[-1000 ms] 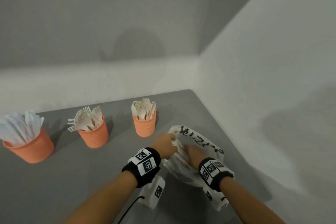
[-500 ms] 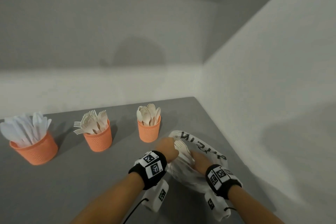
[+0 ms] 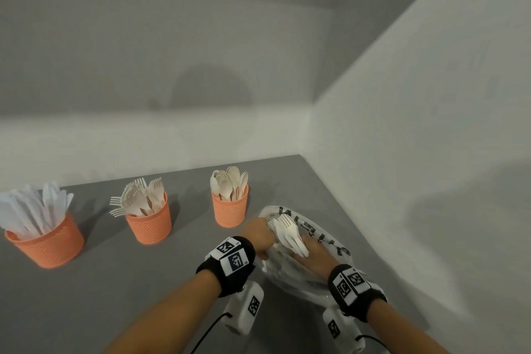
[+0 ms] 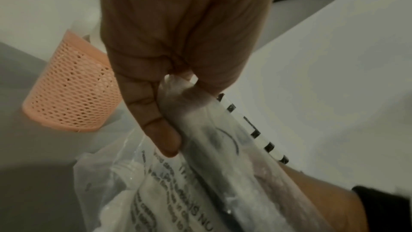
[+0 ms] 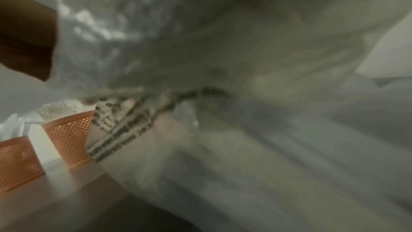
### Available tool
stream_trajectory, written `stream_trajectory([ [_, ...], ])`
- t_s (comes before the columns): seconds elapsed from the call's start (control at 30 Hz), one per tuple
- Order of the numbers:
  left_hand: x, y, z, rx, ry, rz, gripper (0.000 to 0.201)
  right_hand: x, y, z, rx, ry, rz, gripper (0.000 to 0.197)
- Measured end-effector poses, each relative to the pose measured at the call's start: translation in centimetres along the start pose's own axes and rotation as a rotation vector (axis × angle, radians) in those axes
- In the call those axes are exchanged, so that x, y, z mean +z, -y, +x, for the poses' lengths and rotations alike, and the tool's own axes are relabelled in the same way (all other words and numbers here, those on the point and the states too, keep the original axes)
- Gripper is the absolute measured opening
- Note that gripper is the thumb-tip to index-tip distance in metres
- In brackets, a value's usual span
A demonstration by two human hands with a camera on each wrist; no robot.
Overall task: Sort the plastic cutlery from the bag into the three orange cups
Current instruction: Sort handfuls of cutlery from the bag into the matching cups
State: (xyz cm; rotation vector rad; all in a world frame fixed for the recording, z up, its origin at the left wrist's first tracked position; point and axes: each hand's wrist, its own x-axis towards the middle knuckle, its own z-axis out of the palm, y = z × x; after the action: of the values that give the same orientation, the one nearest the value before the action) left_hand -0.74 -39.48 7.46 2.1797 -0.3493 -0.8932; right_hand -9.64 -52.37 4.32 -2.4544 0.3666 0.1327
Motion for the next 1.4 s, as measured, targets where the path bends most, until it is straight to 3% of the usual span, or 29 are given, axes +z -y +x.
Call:
stream_trajectory([
  [0.2,-0.4,0.6,0.5,0.024,0.030,-0.197,0.050,0.1,-0.5,-0.3,-0.101,-0.008,0.087,0.039],
  [0.33,-0.3,0.9,0.1,-0.015,0.050,-0.247,0.042,0.3,-0.5,-0.3,-0.119,-0.092,0.145,0.042],
  [0.4,-0.2,0.9,-0.1,-0.007,0.056,-0.244,0.037,-0.1,0.0,-0.1,-0.089,-0.177,0.254,0.037],
  [0.57,-0.6,0.9,-0.9,0.049,0.089,-0.238,0.030,-2.4,1.5,1.2,-0.102,-0.287,0.617,0.049],
  [0.67,-1.2,1.3,-0.9,0.216,-0.055,-0.090,0.028,-4.1,3.0,1.5,-0.106,-0.336,0.782,0.046],
  [0.8,-2.4,1.6,-1.9,0.381,-0.403,-0.294,0.024,-5.4,5.2,2.2,-0.148,-0.394,0.954,0.032],
  [0.9,-3.5,2.2,-3.5,0.324,-0.404,-0.623,0.025,-4.6,7.4,3.4,-0.156,-0.409,1.066,0.028],
  [1.03,-4.2,4.2,-5.5,0.073,-0.226,-0.919,0.028,-1.9,11.5,4.8,-0.170,-0.408,1.166,0.028],
  [1.17,-4.6,7.4,-6.6,-0.215,0.027,-1.176,0.047,1.5,15.4,5.2,-0.159,-0.399,1.224,0.033],
  [1.3,-6.3,9.1,-7.5,-0.240,0.098,-1.462,0.060,4.6,18.4,5.1,-0.147,-0.351,1.183,0.039],
  [1.4,-8.1,9.3,-8.0,-0.204,0.052,-1.645,0.059,6.5,20.2,4.7,-0.157,-0.331,1.155,0.050],
])
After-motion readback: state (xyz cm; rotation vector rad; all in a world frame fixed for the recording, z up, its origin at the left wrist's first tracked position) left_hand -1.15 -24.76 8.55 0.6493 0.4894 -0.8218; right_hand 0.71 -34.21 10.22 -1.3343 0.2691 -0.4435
